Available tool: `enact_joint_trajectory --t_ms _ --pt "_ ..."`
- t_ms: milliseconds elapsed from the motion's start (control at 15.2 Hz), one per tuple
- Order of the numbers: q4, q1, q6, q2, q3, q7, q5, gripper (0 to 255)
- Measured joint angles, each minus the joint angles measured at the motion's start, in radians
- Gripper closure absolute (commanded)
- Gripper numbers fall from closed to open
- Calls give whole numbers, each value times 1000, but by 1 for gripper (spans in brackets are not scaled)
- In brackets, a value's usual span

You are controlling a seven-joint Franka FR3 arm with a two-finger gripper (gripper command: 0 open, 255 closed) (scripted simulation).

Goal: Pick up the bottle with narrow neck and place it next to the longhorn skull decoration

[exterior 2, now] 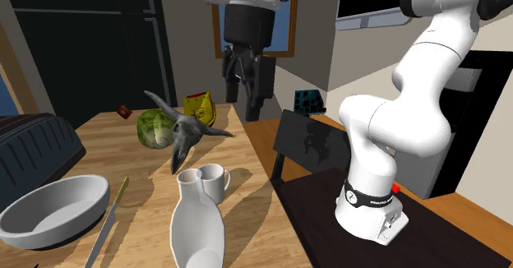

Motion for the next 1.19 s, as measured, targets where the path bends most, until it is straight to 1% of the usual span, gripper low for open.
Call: enact_joint_trajectory --t_ms 132,462,594,726,1188 --pt "-20 4 64 42 -12 -9 9 0" --pt "-35 20 242 201 -35 -33 40 0" --pt "-34 24 299 258 -47 -50 53 0" --pt "-47 26 342 286 -50 -54 58 0" --pt "-86 27 433 338 -54 -58 61 0"
